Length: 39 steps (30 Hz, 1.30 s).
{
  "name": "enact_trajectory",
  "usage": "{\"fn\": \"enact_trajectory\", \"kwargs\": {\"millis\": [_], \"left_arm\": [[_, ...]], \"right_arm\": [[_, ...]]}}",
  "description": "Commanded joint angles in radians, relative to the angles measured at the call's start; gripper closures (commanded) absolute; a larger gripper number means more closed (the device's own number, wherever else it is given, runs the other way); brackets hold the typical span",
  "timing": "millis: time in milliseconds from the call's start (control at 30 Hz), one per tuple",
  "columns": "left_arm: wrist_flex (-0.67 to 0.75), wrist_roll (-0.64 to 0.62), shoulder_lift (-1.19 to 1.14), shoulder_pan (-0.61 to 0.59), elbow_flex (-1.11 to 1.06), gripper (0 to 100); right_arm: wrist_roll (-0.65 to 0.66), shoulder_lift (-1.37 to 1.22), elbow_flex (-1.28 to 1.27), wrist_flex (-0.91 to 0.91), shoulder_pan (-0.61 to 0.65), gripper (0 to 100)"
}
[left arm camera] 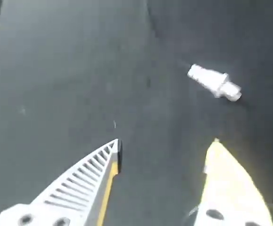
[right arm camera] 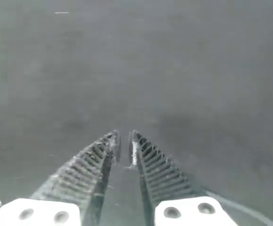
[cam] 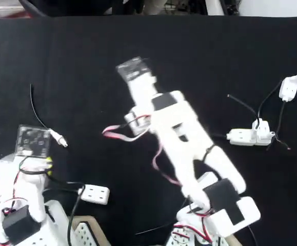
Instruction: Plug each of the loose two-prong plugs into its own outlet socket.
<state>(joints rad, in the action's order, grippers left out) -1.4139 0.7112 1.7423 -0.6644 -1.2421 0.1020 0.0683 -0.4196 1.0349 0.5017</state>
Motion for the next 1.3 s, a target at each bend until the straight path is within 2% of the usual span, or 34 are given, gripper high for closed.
{"fn": "enact_trajectory", "kwargs": {"millis": [0, 167, 400, 667, 967, 1033, 1267], "left_arm": [[0.032, -0.014, 0.084, -0.042, -0.154, 73], [0.032, -0.068, 0.077, -0.047, -0.223, 73], [0.029, -0.187, 0.077, -0.143, -0.189, 73], [0.028, -0.198, 0.077, -0.156, -0.203, 73], [0.031, -0.218, 0.077, -0.156, -0.216, 73], [0.031, -0.227, 0.077, -0.168, -0.216, 73], [0.032, -0.23, 0.077, -0.251, -0.211, 73]], "right_arm": [[-0.008, -0.044, 0.137, -0.014, 0.061, 94.5], [0.002, -0.24, 0.38, 0.044, 0.094, 94.2], [-0.006, -0.601, 0.845, 0.276, 0.239, 81.4], [0.002, -0.958, 1.5, 0.473, 0.315, 80.8], [0.002, -1.288, 2.043, 0.666, 0.442, 81.1], [0.002, -1.326, 2.101, 0.667, 0.47, 81.1], [0.002, -1.357, 2.072, 0.66, 0.479, 81.1]]}}
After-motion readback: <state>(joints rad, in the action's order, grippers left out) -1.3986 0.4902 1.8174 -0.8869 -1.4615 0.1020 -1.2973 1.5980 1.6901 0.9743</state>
